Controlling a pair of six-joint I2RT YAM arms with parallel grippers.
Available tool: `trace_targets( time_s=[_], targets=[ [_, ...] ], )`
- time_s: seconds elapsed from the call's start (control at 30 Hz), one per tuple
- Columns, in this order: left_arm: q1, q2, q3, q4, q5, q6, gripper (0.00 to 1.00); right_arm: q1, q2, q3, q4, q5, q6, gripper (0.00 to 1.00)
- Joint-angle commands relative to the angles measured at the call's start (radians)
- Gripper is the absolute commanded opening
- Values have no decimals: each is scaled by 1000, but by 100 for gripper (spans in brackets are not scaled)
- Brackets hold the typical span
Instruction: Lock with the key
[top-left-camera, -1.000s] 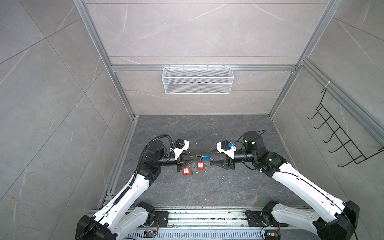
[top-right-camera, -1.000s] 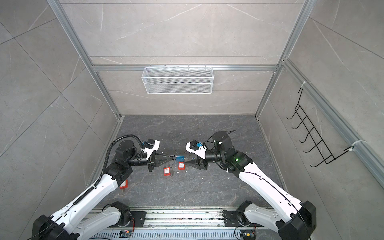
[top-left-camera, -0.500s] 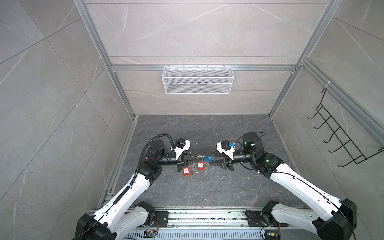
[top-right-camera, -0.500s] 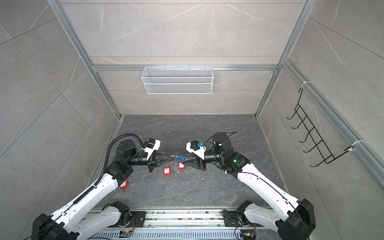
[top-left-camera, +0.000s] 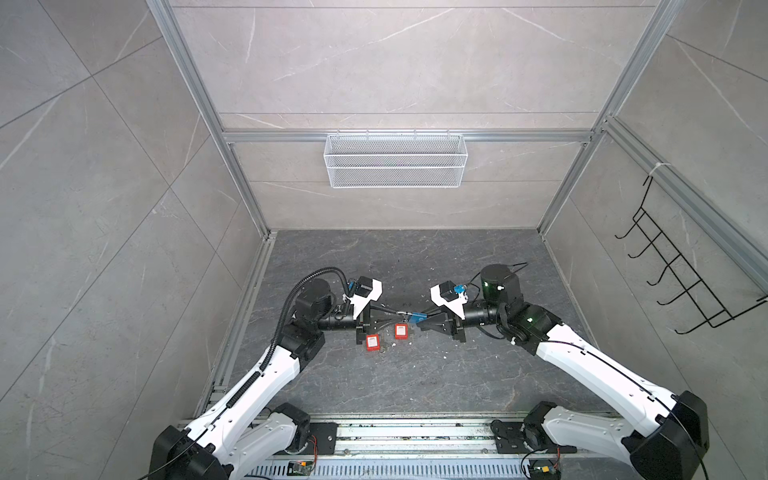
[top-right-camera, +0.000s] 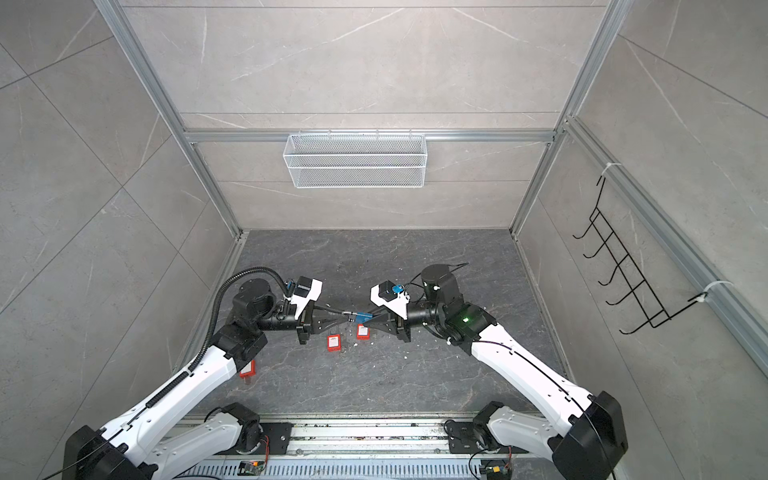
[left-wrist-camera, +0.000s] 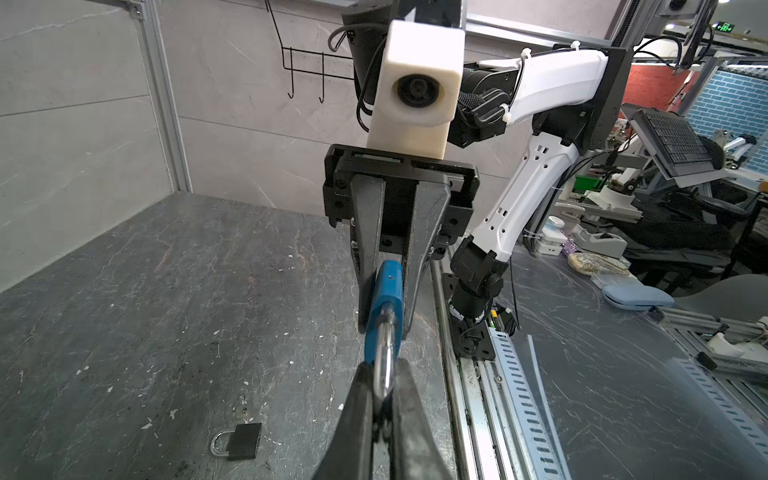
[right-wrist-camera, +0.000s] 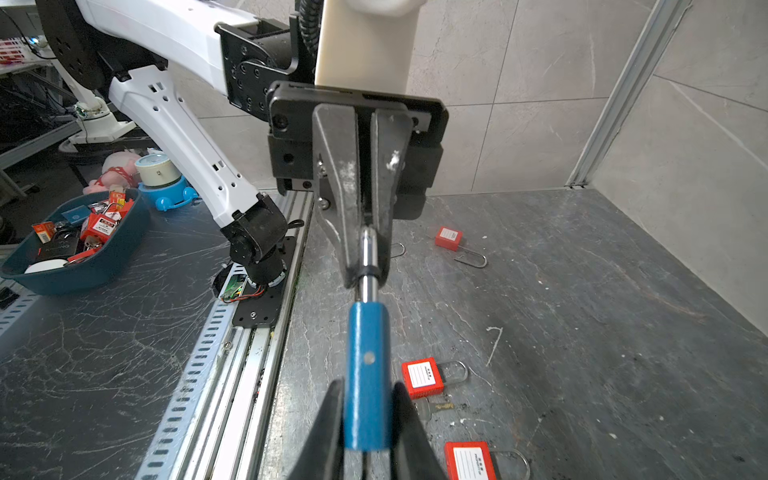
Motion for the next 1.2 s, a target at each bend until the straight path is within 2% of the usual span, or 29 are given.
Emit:
trace_targets(
  time_s=[0.0, 0.23, 0.6, 0.83, 1.03, 1.17],
  targets=[
    [-45, -9, 41, -1, -23, 77, 0, 1, -17, 41, 9, -29, 11, 4],
    [-184, 3, 36, -68, -126, 250, 0, 4, 22, 90, -35, -107, 27, 0],
    [-273, 75, -2, 43, -162, 149, 0, 17, 43, 133, 59, -64, 29, 0],
    [-349, 165, -78, 231, -190, 102, 0, 17, 69, 140, 143, -32, 49, 0],
    [-351, 112, -95, 126, -239, 182, 0, 17, 93, 207, 53, -36, 7, 0],
    [-298, 40, -67, 14, -248, 201, 0, 17, 102, 223, -86, -23, -32, 0]
  ],
)
